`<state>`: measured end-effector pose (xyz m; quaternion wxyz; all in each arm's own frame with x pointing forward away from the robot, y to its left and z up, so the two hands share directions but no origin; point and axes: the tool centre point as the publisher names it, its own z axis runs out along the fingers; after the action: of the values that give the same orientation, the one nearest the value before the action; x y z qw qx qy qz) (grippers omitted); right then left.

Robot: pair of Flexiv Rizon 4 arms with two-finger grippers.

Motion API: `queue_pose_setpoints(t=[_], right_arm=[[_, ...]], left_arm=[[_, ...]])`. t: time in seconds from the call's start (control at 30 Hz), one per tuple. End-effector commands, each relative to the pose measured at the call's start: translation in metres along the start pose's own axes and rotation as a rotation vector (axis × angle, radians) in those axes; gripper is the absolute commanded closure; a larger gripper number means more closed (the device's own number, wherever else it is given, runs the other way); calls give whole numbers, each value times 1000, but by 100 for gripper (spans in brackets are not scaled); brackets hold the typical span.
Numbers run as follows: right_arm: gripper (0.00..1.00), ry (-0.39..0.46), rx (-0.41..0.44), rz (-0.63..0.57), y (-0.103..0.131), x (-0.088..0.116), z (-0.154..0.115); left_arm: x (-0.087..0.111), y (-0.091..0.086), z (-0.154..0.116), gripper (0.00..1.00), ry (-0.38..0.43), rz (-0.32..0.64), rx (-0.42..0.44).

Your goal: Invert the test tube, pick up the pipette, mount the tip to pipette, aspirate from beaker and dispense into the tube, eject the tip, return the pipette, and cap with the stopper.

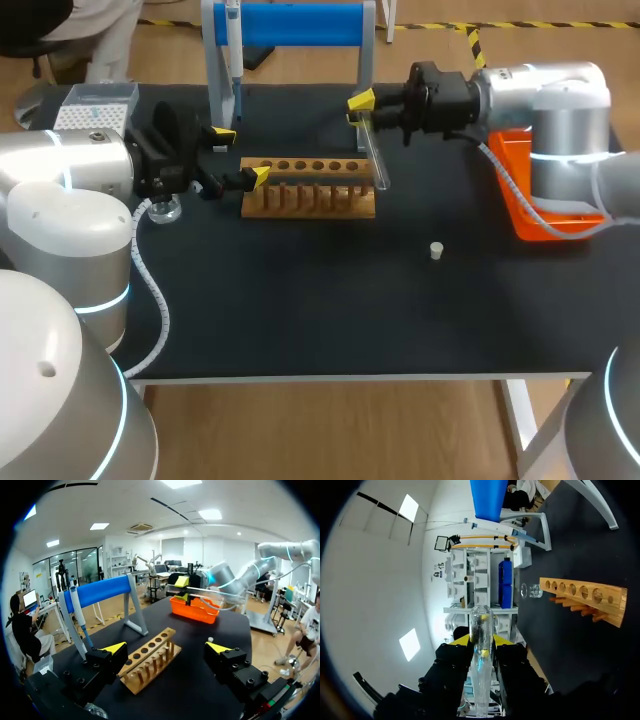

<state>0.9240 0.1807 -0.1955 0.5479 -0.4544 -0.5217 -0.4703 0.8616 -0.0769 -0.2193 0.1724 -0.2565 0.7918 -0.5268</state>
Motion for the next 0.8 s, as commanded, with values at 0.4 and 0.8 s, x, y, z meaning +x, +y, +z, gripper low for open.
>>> queue_pose_setpoints(t=[0.4,0.8], right_arm=[[100,-3,1,0,0,1,0],[100,-3,1,0,0,1,0]], left_arm=[[14,-8,-2,0,67,214,184],[48,-20,-7,0,169,504,358]])
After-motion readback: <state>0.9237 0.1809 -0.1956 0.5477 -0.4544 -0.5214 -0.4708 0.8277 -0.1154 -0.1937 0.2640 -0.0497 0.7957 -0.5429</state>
